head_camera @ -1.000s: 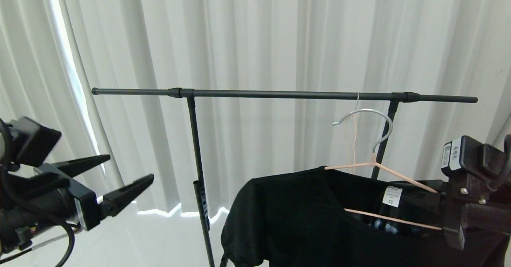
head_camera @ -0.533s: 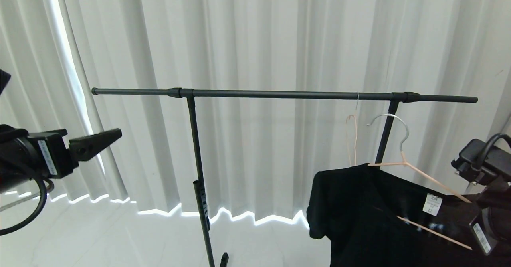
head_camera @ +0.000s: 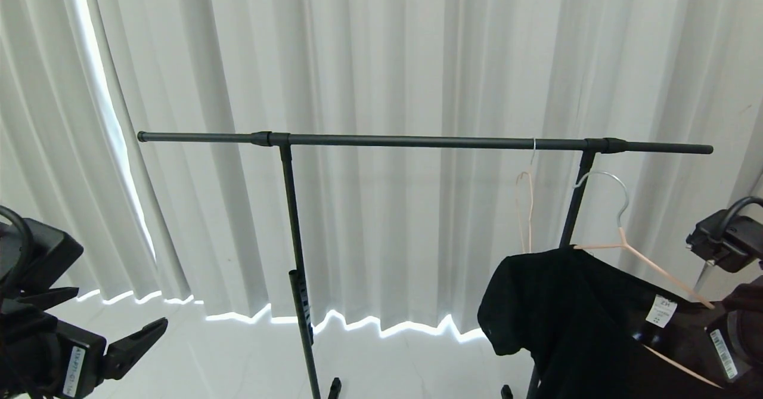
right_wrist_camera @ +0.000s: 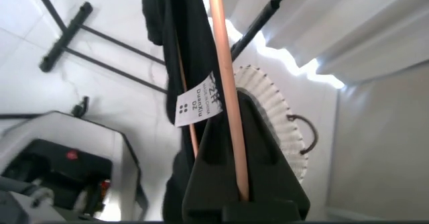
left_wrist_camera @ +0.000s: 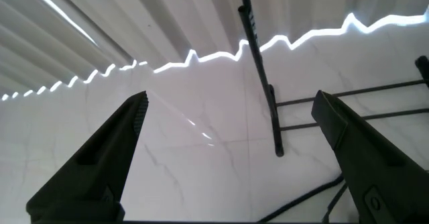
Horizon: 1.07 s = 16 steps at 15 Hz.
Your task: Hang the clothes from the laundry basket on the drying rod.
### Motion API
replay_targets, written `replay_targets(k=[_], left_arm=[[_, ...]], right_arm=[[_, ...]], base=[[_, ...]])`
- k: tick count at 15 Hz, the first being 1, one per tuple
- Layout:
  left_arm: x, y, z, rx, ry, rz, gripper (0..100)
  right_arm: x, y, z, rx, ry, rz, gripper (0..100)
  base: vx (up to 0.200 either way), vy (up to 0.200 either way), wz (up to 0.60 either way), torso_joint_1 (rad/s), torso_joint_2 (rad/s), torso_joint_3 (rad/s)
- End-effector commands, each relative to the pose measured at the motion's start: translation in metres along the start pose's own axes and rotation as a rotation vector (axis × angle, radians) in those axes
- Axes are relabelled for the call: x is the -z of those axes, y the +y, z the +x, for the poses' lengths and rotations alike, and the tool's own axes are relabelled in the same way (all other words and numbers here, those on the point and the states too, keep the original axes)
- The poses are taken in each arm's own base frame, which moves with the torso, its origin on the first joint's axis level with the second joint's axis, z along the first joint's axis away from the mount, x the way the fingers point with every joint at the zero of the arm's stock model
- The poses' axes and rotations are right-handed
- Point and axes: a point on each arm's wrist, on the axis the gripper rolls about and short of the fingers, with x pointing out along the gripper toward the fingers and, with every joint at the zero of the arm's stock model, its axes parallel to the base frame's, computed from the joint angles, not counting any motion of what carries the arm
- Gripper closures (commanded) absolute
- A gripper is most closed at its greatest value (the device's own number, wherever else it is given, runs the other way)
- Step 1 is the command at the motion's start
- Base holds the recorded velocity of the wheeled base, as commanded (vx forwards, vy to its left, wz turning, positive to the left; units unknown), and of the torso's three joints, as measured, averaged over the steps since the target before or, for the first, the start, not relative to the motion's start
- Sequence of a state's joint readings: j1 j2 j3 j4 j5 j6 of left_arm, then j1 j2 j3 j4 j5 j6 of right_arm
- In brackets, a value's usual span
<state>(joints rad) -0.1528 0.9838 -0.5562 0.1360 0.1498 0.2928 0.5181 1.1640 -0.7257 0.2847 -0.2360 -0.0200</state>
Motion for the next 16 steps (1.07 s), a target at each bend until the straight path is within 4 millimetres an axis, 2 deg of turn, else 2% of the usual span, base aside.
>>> replay_targets(k=[1, 9, 12, 14, 16], left_arm=[[0.004, -0.001, -0.008, -0.023, -0.025, 0.000, 0], [0.002, 0.000, -0.007, -0.049, -0.017, 0.002, 0], [0.002, -0.002, -0.007, -0.031, -0.021, 0.012, 0], [0.002, -0.004, -0.007, -0.014, -0.025, 0.025, 0], [0.002, -0.004, -0.007, -0.012, -0.026, 0.046, 0]], right_arm=[[-0.001, 0.002, 0.005, -0.003, 0.016, 0.004, 100], [-0.006, 0.004, 0.014, -0.005, 0.012, 0.016, 100], [-0.018, 0.007, 0.024, -0.009, -0.021, 0.052, 100], [-0.041, 0.011, 0.035, -0.018, -0.050, 0.129, 100], [-0.052, 0.013, 0.042, -0.016, -0.073, 0.168, 100]], base=[[0.000, 0.200, 0.00, -0.002, 0.00, 0.002], [0.000, 0.200, 0.00, 0.004, 0.00, 0.002], [0.000, 0.000, 0.00, 0.000, 0.00, 0.000], [0.000, 0.000, 0.00, 0.000, 0.00, 0.000], [0.000, 0.000, 0.00, 0.000, 0.00, 0.000]])
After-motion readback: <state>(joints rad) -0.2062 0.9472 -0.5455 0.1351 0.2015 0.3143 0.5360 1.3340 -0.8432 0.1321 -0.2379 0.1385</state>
